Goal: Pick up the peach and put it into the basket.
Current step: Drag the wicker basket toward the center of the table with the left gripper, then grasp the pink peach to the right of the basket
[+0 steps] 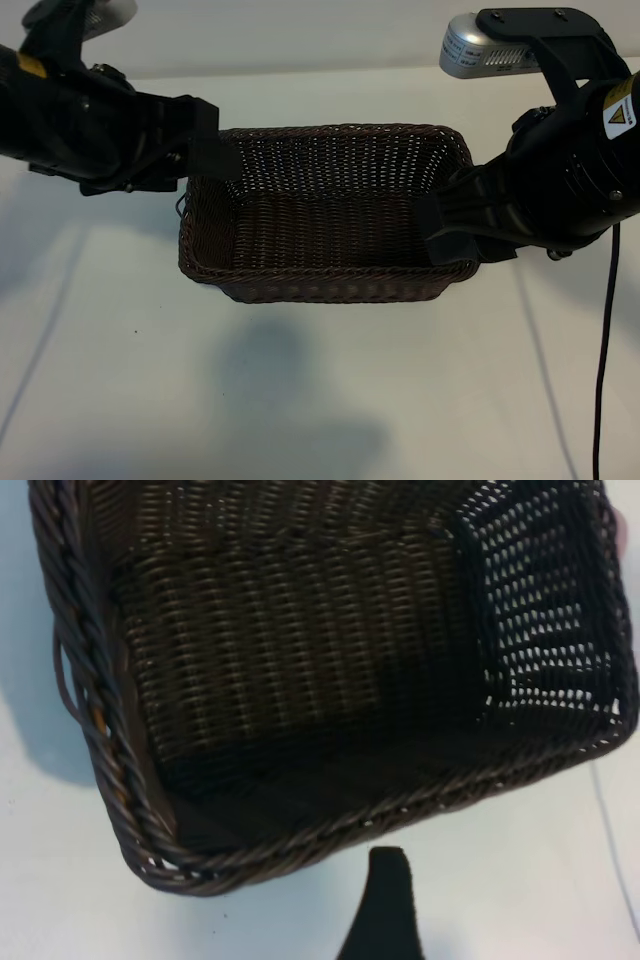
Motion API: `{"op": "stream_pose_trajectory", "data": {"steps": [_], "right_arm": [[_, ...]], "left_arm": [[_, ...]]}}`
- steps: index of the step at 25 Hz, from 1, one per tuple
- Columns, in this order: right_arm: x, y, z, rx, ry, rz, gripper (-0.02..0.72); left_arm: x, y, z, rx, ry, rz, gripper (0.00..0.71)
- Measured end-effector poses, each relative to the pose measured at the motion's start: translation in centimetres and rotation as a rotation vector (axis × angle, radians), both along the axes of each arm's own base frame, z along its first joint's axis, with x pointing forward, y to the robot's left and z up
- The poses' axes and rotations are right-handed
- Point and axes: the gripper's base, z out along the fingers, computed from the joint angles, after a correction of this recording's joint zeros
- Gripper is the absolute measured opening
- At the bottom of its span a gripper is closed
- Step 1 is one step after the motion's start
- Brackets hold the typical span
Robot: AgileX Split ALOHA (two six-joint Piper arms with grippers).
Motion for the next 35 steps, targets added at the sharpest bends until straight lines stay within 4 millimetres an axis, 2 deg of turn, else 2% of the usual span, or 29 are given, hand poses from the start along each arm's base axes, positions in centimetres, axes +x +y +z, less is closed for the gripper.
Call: {"op": "stream_pose_trajectory", "data": {"steps": [6, 12, 15, 19, 24, 35], "right_arm": [[0.0, 0.0, 0.0, 0.001, -0.001, 0.000, 0.465], [0.2, 0.1, 0.1, 0.021, -0.024, -0.009, 0.465], [0.3, 0.2, 0.2, 0.030, -0.033, -0.012, 0.465], [0.3, 0.2, 0.2, 0.032, -0.035, -0.013, 0.465], [0.3, 0.2, 0.2, 0.032, -0.035, -0.013, 0.465], [0.3, 0.2, 0.2, 0.033, -0.036, -0.013, 0.465]], "left_arm": [[-1.4, 0.3, 0.6, 0.006, 0.047, -0.028, 0.587], [-2.8, 0.8, 2.1, -0.017, 0.020, -0.014, 0.587], [-3.5, 0.4, 1.5, -0.023, 0.047, -0.026, 0.587], [-4.7, -1.0, 0.3, -0.027, 0.081, -0.067, 0.587], [-5.3, -2.0, 0.2, -0.041, 0.082, -0.081, 0.587], [-7.3, -0.6, 2.3, -0.053, 0.024, -0.029, 0.587]]}}
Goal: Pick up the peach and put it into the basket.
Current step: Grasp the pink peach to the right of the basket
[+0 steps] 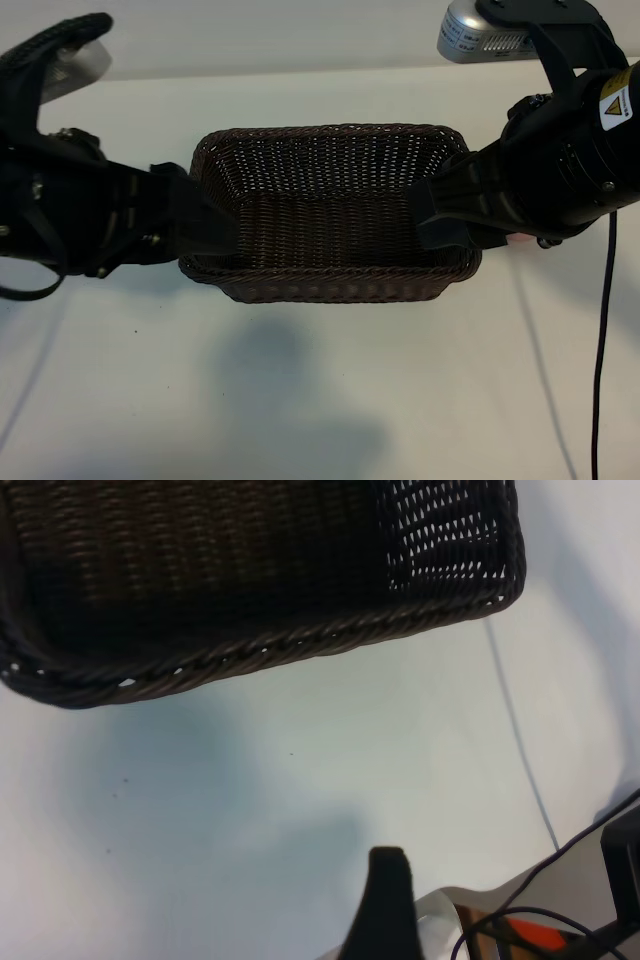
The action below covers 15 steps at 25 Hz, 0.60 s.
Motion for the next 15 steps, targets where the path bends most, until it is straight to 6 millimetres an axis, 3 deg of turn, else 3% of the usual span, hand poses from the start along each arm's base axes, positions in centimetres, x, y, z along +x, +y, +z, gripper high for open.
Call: {"op": "stream_pose_trajectory", "data": {"steps": [15], "right_arm": [[0.01, 0.01, 0.01, 0.001, -0.001, 0.000, 0.465]], "left_arm": [[-0.22, 0.13, 0.07, 0.002, 0.011, 0.007, 0.587]]}}
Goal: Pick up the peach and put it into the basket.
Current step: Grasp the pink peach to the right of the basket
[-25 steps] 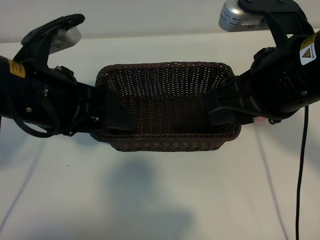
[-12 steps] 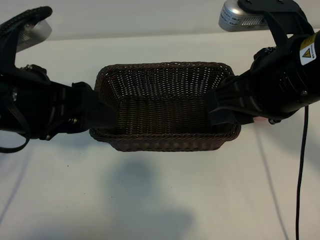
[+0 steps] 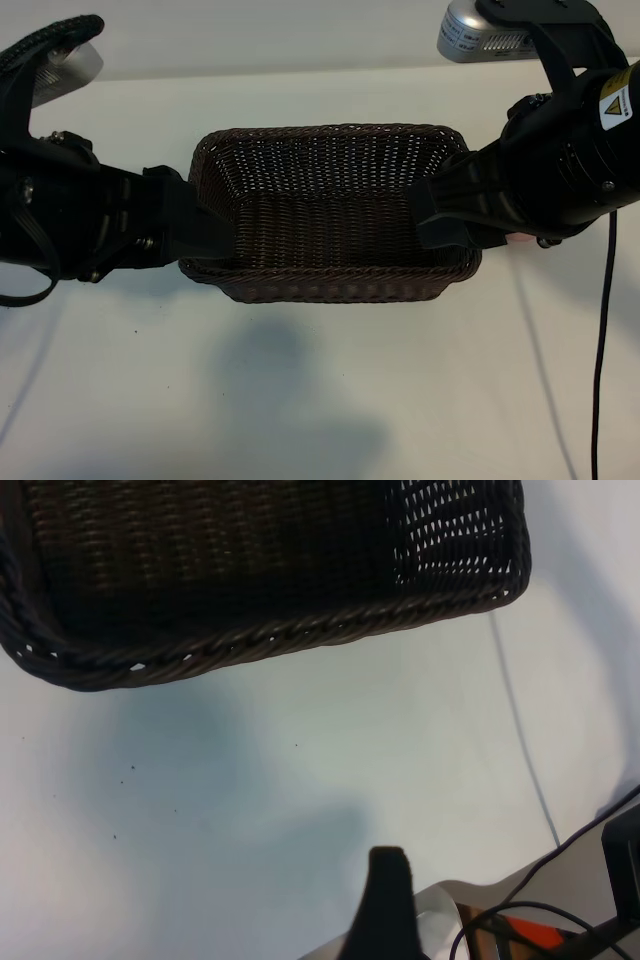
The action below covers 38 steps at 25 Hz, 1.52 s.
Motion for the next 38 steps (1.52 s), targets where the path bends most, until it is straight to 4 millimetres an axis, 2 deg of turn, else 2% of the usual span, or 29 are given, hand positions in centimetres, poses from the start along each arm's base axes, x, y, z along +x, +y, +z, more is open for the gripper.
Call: {"op": "stream_pose_trajectory", "data": {"steps": [16, 24, 38], "right_arm": [[0.0, 0.0, 0.0, 0.000, 0.000, 0.000, 0.465], [0.0, 0.0, 0.0, 0.000, 0.000, 0.000, 0.465], [0.0, 0.0, 0.0, 0.000, 0.000, 0.000, 0.465]], "left_arm": [[0.3, -0.2, 0.2, -0.031, -0.025, 0.016, 0.587], [1.1, -1.0, -0.6, -0.050, 0.009, 0.005, 0.587], [0.9, -1.0, -1.2, -0.040, 0.038, -0.004, 0.587]]}}
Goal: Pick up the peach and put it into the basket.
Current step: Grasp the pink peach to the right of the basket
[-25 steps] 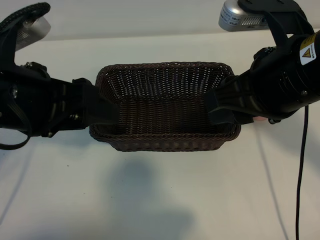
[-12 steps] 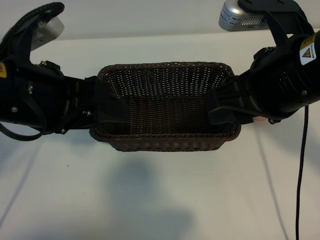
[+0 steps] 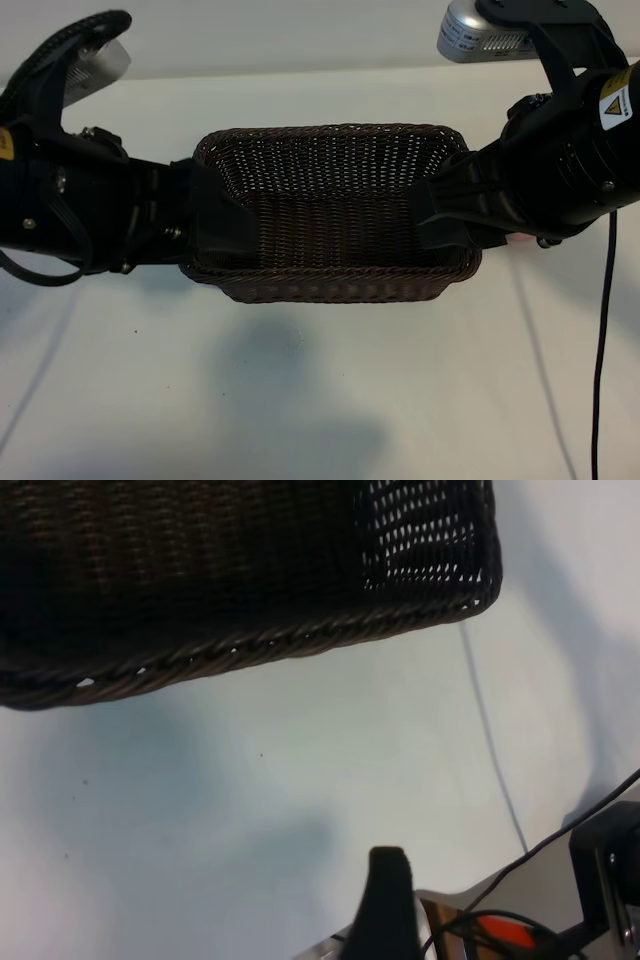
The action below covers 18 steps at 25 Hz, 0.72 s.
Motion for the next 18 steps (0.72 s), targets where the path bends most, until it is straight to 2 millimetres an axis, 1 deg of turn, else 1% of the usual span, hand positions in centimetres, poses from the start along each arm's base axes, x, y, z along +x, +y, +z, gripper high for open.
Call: {"op": "stream_pose_trajectory", "data": {"steps": [3, 18], "right_arm": [[0.00, 0.00, 0.00, 0.000, 0.000, 0.000, 0.465], [0.00, 0.00, 0.00, 0.000, 0.000, 0.000, 0.465]], "left_arm": [[-0.18, 0.01, -0.72, 0.003, 0.027, 0.000, 0.587], [-0.25, -0.09, -0.72, -0.008, 0.027, -0.012, 0.587]]}}
